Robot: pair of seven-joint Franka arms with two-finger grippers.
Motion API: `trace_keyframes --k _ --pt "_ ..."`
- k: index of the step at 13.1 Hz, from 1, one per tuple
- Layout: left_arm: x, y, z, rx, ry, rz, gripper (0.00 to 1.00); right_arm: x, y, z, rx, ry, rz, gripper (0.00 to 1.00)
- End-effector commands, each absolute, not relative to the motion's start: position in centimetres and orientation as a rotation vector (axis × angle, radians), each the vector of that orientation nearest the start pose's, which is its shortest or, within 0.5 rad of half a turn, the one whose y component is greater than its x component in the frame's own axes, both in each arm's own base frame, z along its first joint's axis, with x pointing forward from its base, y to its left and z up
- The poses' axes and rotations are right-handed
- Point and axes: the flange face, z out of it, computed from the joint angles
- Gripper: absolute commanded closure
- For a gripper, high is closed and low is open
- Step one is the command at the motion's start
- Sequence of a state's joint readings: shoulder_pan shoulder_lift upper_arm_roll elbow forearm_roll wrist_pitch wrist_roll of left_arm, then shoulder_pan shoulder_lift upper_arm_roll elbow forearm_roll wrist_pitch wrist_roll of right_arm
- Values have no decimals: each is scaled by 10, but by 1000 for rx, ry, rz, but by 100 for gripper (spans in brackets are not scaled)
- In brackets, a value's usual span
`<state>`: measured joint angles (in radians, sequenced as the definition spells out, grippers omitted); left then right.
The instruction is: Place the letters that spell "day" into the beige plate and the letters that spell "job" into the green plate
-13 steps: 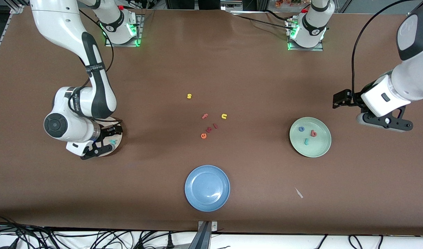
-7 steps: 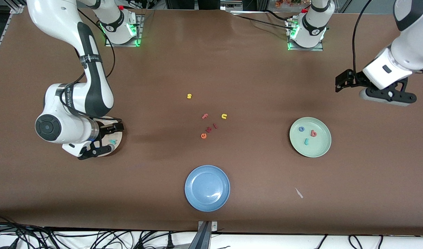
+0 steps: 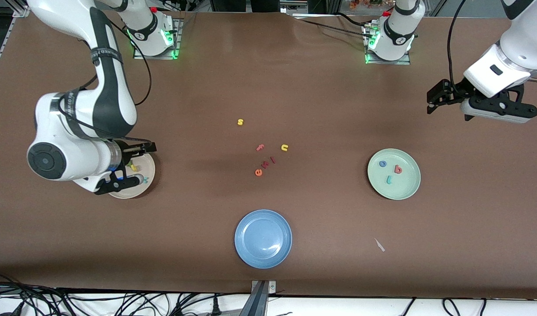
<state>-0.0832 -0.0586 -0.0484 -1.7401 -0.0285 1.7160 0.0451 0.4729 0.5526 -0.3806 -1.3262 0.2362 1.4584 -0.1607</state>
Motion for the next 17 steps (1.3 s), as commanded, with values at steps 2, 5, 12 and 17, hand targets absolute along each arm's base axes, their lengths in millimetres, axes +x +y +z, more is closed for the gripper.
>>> trace_keyframes --k 2,5,12,17 --pt "552 -67 591 -3177 250 7 0 636 141 443 -2989 -372 608 0" --pt "550 -66 591 -3179 224 32 0 634 122 484 -3001 -387 555 0" --pt "548 -59 606 -3177 190 25 0 619 74 538 -3088 -373 229 0" --pt "543 -57 623 -3156 202 64 0 599 43 561 -3129 -338 121 0"
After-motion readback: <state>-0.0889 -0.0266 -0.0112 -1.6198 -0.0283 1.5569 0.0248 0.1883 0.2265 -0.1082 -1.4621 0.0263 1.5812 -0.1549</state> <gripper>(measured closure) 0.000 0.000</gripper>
